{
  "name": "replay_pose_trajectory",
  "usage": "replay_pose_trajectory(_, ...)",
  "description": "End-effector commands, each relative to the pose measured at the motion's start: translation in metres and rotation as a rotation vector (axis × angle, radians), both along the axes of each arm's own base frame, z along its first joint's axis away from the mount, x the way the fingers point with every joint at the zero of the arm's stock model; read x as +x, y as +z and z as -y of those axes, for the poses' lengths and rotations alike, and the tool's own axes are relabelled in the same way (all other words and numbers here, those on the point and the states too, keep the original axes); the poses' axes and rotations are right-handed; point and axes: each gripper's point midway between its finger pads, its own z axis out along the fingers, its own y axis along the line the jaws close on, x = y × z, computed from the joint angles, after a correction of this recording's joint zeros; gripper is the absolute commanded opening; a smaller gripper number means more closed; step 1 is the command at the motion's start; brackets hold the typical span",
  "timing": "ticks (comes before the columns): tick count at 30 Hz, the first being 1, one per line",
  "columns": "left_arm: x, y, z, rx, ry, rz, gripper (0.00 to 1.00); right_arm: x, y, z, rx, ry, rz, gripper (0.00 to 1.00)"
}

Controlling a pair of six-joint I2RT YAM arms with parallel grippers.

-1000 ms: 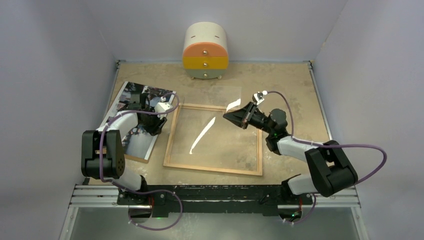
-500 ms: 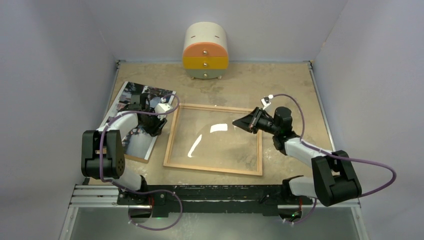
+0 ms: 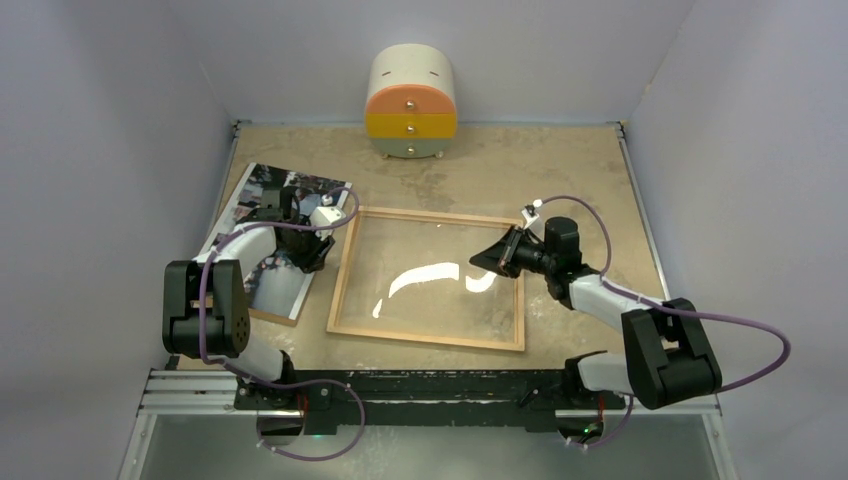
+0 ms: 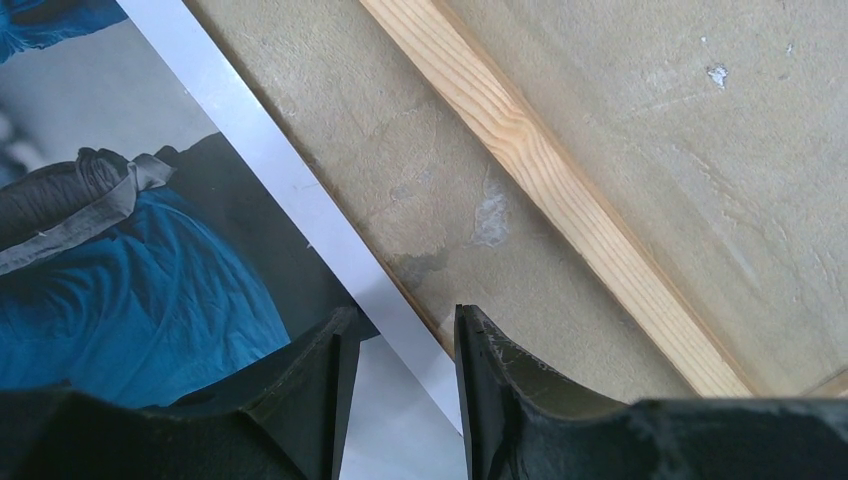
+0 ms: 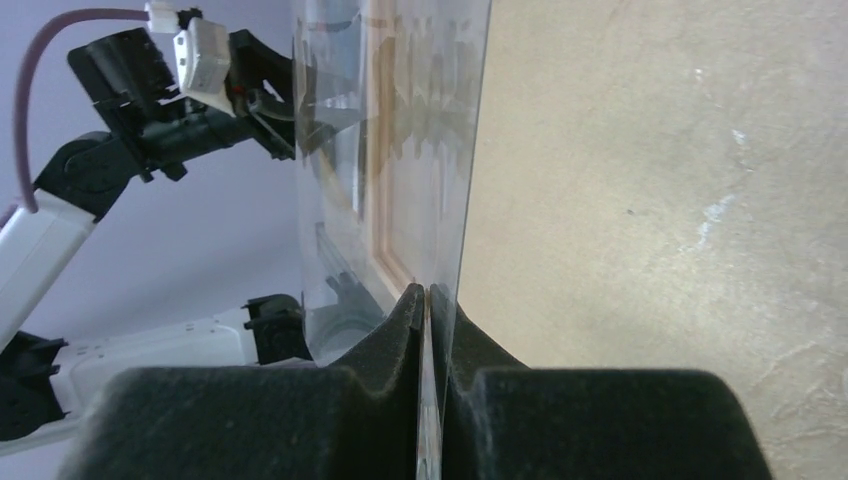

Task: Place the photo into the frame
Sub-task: Place the photo frame item in the photo frame.

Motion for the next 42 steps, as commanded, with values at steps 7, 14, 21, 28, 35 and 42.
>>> replay_pose_trajectory(7,0.001,0.006,0.007,-0.036,-0.034,0.028,0.42,0.005,-0.008,0.011,-0.066,-0.045,0.021,0.11)
replay_pose_trajectory(14,0.0,0.011,0.007,-0.036,-0.04,0.033,0.42,0.004,-0.012,0.009,-0.048,-0.042,0.001,0.15)
replay_pose_trajectory(21,-0.002,0.01,0.008,-0.039,-0.047,0.029,0.42,0.004,-0.014,0.011,-0.064,-0.049,-0.005,0.15)
replay_pose_trajectory(28,-0.001,0.012,0.009,-0.044,-0.051,0.031,0.42,0.009,-0.009,0.019,-0.128,-0.065,0.025,0.16)
replay_pose_trajectory(35,-0.005,0.013,0.012,-0.056,-0.059,0.021,0.42,0.009,-0.02,0.016,-0.12,-0.051,0.005,0.16)
replay_pose_trajectory(42,-0.009,0.007,0.015,-0.056,-0.072,0.011,0.42,0.013,-0.02,0.015,-0.106,-0.053,0.009,0.16)
